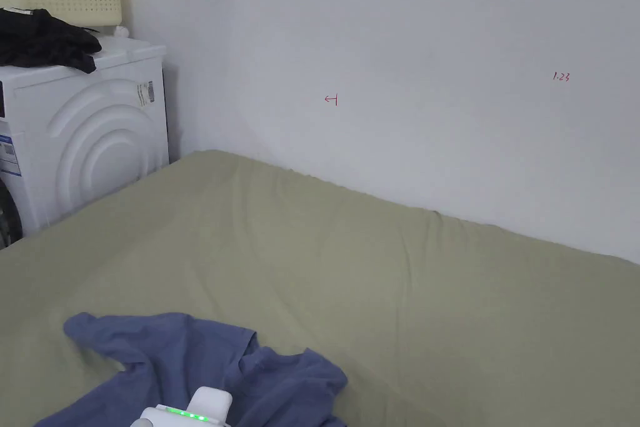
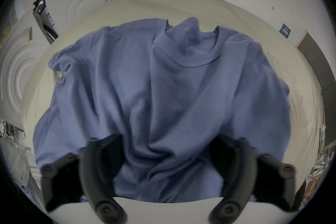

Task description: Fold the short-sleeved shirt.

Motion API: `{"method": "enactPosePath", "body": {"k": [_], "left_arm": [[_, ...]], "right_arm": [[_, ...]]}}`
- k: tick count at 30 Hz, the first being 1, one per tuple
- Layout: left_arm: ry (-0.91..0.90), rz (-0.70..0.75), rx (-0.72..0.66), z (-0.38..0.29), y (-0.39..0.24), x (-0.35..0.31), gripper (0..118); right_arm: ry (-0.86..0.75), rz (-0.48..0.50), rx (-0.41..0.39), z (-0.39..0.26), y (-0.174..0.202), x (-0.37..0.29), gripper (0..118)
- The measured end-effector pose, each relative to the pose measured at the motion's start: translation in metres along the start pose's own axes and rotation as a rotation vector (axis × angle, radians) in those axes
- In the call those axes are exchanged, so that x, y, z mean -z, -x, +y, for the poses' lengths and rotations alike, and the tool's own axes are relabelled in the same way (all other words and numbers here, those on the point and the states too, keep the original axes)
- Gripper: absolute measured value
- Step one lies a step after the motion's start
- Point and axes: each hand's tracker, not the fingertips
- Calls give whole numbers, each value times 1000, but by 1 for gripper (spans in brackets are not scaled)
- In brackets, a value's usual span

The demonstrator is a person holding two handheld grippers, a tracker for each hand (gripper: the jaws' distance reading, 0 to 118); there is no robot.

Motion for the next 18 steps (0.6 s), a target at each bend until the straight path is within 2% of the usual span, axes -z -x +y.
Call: {"method": "enactPosePath", "body": {"k": [1,2,5,12,18], "left_arm": [[-13,4,5,1,-1,-4,34],[-24,14,6,2,0,-7,7],[-44,-42,-87,-3,12,-7,6],[-144,-128,-149,-5,18,-27,6],[-241,-203,-128,2,1,-51,6]], "right_arm": [[0,1,0,0,1,0,0],[1,3,0,0,1,-1,0],[-3,7,-1,0,3,-2,0],[-1,4,5,-1,1,-6,0],[-22,-8,24,0,-5,-18,0]]}}
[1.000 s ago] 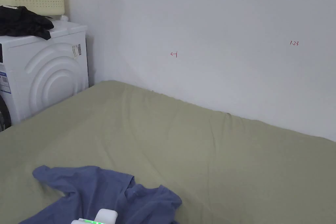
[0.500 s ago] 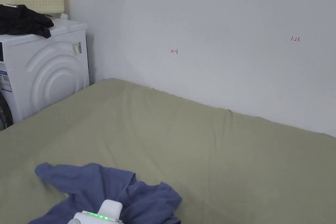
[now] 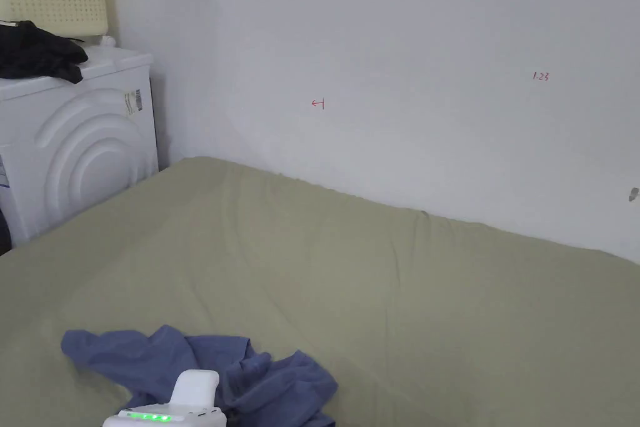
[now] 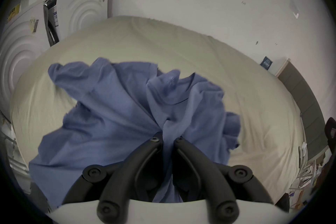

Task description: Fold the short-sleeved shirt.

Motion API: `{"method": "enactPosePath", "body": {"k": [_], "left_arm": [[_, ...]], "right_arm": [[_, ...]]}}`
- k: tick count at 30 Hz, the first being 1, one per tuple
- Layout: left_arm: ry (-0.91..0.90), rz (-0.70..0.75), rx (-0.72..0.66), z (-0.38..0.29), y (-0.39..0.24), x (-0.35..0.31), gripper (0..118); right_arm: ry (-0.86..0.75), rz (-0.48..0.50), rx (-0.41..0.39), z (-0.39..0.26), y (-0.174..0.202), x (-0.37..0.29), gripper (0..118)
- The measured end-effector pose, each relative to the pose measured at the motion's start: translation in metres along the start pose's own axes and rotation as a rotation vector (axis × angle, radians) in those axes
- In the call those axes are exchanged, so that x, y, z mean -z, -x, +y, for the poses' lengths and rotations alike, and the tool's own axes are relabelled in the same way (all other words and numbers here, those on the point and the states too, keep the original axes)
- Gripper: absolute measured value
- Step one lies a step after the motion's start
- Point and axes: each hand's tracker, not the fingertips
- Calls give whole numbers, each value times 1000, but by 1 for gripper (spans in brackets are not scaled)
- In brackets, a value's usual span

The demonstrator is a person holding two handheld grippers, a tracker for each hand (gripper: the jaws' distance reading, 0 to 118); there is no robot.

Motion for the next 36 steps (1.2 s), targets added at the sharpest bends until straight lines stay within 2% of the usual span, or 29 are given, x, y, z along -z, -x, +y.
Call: {"method": "enactPosePath", "body": {"k": [6,12,26,30,36], "left_arm": [[-64,-105,26,20,-50,-12,6],[-135,-240,98,49,-133,-27,6],[-277,-644,327,91,-413,-69,6],[-222,-654,394,76,-478,-44,6],[21,-523,485,4,-546,69,6]], "right_arm": [[-16,-40,27,-6,-20,-22,0],[-39,-117,78,-15,-57,-53,0],[-86,-373,191,-52,-171,-145,0],[-79,-438,226,-67,-203,-163,0],[-42,-504,291,-97,-243,-171,0]]}}
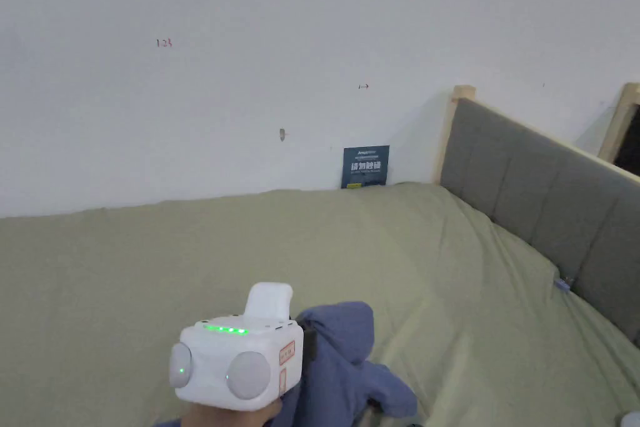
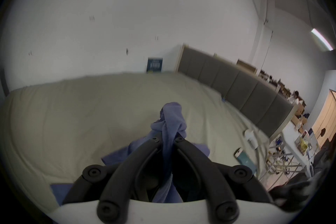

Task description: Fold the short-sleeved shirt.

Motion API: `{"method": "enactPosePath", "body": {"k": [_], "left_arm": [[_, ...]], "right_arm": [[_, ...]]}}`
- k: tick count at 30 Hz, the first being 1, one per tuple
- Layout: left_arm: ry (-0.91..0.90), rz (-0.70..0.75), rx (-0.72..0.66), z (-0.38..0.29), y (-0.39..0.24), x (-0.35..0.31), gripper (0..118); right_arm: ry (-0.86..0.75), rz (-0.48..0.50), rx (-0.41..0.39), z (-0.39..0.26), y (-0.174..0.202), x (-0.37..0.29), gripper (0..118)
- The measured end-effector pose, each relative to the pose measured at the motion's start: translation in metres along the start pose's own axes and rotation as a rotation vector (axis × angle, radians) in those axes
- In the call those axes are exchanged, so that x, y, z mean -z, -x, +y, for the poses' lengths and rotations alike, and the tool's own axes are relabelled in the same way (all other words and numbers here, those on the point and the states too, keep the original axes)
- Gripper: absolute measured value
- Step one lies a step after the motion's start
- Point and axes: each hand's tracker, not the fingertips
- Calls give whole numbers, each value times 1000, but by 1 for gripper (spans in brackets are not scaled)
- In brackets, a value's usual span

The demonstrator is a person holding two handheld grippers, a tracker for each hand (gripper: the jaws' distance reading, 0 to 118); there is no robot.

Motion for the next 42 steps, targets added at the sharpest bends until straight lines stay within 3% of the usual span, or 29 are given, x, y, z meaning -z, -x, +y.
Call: {"method": "enactPosePath", "body": {"k": [4,10,11,12,13,14,15,16,18,22,28,34,36,37,39,40,42], "left_arm": [[180,67,-30,-50,10,71,6],[138,46,-85,-65,29,74,7],[120,36,-86,-63,31,68,12],[95,26,-80,-62,31,61,33],[49,37,-46,-60,24,44,92],[36,43,-26,-59,24,33,118],[32,38,-25,-60,24,22,116],[-94,-1,4,-66,21,-1,118],[-59,13,-42,-64,23,-47,118],[-174,-3,-51,-88,40,-137,118],[-276,84,-3,-152,48,-270,118],[-256,185,-28,-204,71,-338,118],[-240,172,-68,-214,80,-352,110],[-244,182,-70,-220,83,-358,84],[-248,228,-74,-228,87,-365,14],[-225,259,-85,-230,90,-366,2],[-239,247,-129,-237,98,-369,1]], "right_arm": [[31,-28,22,-11,-18,11,0],[47,-33,13,-16,-23,20,0],[49,-30,13,-15,-22,21,0],[48,-27,15,-14,-20,19,0],[44,-23,15,-13,-17,16,0],[40,-19,14,-12,-14,13,0],[36,-15,14,-10,-11,9,0],[27,-9,12,-9,-7,4,0],[10,0,7,-6,2,-8,0],[-20,28,-13,-4,24,-35,0],[-39,67,-38,-15,56,-67,0],[-12,101,-75,-30,80,-87,0],[1,107,-77,-34,85,-91,0],[7,110,-77,-35,88,-92,0],[12,119,-84,-37,93,-94,0],[12,120,-94,-37,96,-95,0],[8,126,-107,-36,101,-97,0]]}}
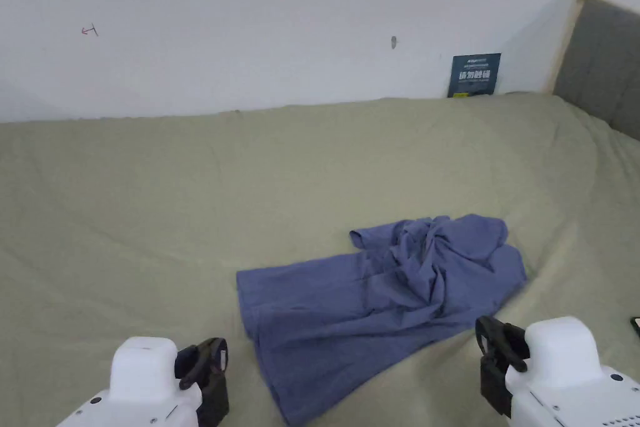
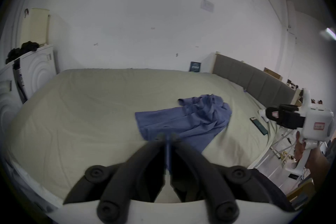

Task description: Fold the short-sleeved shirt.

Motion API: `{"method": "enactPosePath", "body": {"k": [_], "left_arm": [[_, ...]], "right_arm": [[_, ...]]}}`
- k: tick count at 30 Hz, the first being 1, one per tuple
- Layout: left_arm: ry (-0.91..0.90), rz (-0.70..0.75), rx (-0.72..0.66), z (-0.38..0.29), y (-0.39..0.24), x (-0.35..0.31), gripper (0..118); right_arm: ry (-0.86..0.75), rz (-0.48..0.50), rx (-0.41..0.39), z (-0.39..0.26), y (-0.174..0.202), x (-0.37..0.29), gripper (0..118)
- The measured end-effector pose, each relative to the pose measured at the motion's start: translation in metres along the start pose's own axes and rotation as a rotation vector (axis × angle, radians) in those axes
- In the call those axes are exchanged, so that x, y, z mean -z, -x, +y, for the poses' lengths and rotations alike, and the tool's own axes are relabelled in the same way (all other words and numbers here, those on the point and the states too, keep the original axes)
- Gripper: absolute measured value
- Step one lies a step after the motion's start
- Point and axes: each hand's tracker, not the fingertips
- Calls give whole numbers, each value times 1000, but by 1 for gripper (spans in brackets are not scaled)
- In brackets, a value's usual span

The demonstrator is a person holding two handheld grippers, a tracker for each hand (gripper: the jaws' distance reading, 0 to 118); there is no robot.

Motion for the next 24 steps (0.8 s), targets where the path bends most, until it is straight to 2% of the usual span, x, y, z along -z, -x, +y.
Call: {"method": "enactPosePath", "body": {"k": [2,5,10,24], "left_arm": [[43,-7,-49,-1,7,2,0],[50,12,-27,-2,11,9,0],[115,5,-70,10,25,50,0],[324,120,-2,48,88,274,0]], "right_arm": [[-4,6,-5,2,3,0,0],[-6,12,-22,3,6,1,0],[8,20,-17,0,1,11,0],[94,-10,28,-17,-48,64,0]]}}
